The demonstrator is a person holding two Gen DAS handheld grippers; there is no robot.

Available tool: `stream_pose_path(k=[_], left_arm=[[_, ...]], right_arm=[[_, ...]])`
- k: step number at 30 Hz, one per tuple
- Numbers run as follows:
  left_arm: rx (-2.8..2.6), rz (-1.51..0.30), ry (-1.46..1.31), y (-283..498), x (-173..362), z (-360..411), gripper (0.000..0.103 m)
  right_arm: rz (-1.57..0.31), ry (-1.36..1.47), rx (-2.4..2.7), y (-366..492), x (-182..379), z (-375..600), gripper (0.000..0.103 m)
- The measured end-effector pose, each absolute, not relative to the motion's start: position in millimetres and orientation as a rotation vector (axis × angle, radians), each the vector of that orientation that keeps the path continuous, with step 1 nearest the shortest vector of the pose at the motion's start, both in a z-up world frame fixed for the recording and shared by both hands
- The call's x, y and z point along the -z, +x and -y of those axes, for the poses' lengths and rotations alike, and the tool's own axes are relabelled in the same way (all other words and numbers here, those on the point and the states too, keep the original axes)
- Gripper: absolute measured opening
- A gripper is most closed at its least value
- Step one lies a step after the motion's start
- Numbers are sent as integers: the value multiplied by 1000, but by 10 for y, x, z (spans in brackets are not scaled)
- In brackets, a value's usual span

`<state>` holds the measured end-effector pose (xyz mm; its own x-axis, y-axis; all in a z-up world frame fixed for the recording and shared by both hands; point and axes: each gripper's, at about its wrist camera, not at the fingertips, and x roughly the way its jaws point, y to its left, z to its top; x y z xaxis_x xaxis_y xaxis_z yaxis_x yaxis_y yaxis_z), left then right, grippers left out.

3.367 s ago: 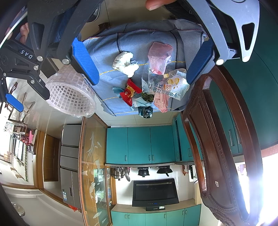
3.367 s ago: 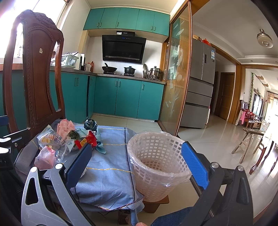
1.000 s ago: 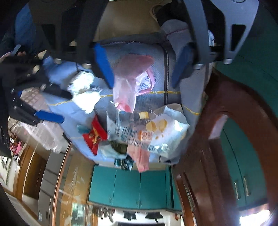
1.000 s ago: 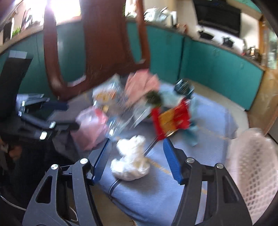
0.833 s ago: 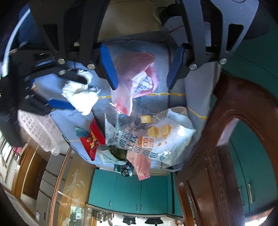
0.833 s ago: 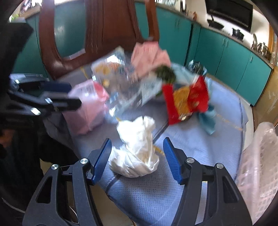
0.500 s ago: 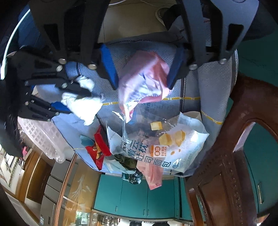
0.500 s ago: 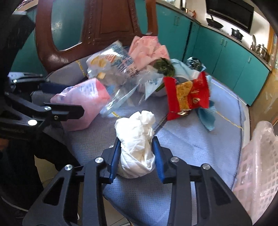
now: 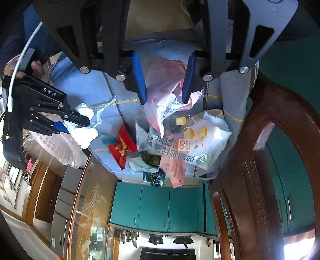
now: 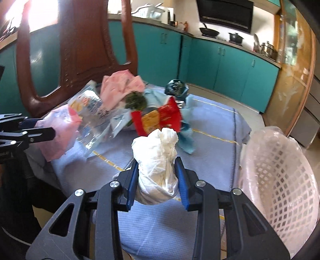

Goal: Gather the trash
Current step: 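Lift the white tissue with the right gripper while the left gripper lifts the pink bag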

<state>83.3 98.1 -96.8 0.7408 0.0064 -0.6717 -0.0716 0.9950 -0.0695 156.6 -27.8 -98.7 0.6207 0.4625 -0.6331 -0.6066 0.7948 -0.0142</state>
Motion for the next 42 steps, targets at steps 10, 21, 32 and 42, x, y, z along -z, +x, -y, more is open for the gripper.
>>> stream_pose_path(k=[10, 21, 32, 42], left_arm=[[-49, -582, -85, 671, 629, -831, 36], [-59, -553, -72, 648, 542, -783, 36], [-66, -529, -81, 578, 517, -799, 36], [-72, -517, -80, 545, 523, -809, 35]], right_arm=[[-601, -218, -563, 1522, 899, 419, 36], [-577, -239, -548, 1474, 869, 436, 36], [-567, -252, -539, 1450, 863, 426, 36], [-560, -254, -533, 1442, 851, 419, 36]])
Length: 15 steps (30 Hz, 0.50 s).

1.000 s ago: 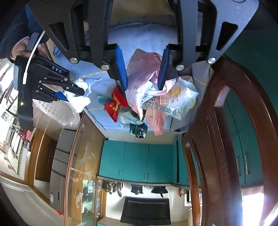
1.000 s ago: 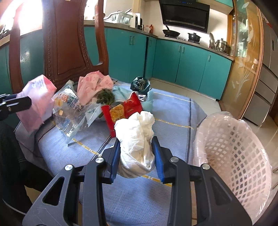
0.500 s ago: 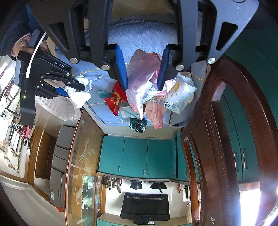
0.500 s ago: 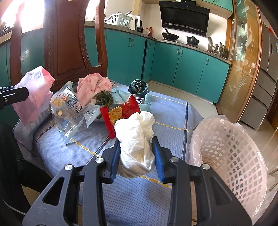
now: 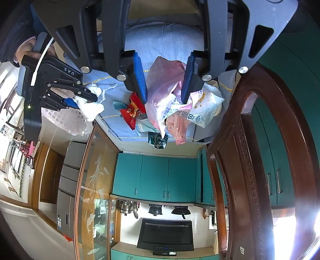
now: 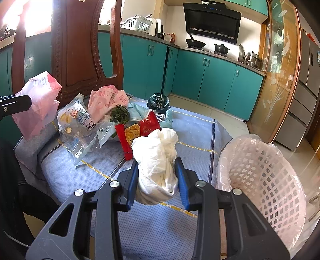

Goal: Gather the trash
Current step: 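Lift the white tissue with the right gripper while the left gripper lifts the pink bag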

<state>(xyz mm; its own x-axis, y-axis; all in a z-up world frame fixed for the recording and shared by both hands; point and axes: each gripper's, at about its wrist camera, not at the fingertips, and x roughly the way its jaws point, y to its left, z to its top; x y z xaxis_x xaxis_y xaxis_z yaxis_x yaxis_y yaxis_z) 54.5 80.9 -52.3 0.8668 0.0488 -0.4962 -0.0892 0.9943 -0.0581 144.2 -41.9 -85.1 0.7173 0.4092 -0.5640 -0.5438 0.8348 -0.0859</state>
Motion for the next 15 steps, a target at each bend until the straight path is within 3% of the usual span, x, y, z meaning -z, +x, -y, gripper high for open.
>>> stream_pose_path(k=[15], left_arm=[[-77, -500, -86, 544, 469, -807, 35]], right_arm=[[-551, -266, -524, 1423, 848, 410, 36]])
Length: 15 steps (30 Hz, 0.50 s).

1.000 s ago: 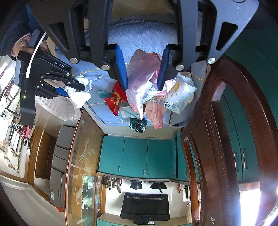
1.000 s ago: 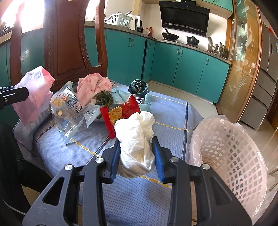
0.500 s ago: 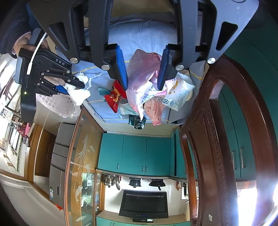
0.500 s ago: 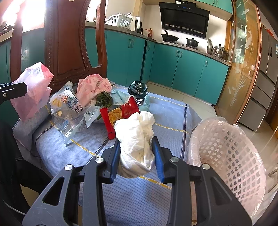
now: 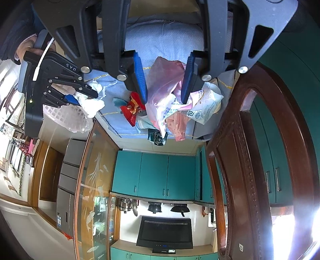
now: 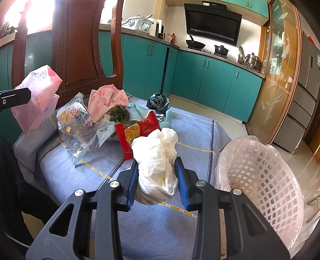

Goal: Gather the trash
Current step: 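Lift the white tissue with the right gripper while the left gripper lifts the pink bag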

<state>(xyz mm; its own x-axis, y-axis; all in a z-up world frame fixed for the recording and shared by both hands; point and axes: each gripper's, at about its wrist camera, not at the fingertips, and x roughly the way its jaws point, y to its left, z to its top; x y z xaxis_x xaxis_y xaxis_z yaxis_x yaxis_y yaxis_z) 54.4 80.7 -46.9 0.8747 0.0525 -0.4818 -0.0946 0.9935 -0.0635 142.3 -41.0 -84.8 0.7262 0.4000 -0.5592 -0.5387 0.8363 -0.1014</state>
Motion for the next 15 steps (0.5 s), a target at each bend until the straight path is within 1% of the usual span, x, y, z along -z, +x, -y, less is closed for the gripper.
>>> stream_pose_path(k=[15], left_arm=[[-77, -497, -90, 568, 450, -808, 34]], right_arm=[[-548, -266, -519, 1414, 851, 411, 36]])
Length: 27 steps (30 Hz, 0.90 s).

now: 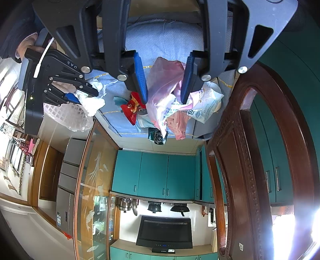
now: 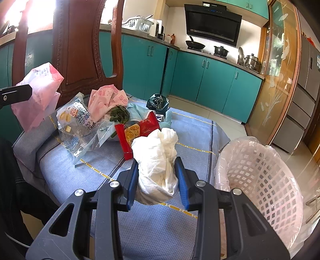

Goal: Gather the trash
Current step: 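Lift the white tissue with the right gripper while the left gripper lifts the pink bag, then carry both items over the white basket and open both grippers to drop them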

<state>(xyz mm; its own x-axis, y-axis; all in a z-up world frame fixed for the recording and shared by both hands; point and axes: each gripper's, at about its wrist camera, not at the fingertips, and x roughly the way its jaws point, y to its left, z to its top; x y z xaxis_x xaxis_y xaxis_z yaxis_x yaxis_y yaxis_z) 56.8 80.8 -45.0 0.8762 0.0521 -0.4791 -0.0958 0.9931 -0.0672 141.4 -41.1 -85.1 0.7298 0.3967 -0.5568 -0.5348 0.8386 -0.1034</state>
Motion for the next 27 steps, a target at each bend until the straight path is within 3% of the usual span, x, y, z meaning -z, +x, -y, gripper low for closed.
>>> stream_pose_path(k=[27], left_arm=[[-78, -499, -99, 599, 471, -818, 28]], right_arm=[[-535, -271, -495, 1404, 853, 434, 36]])
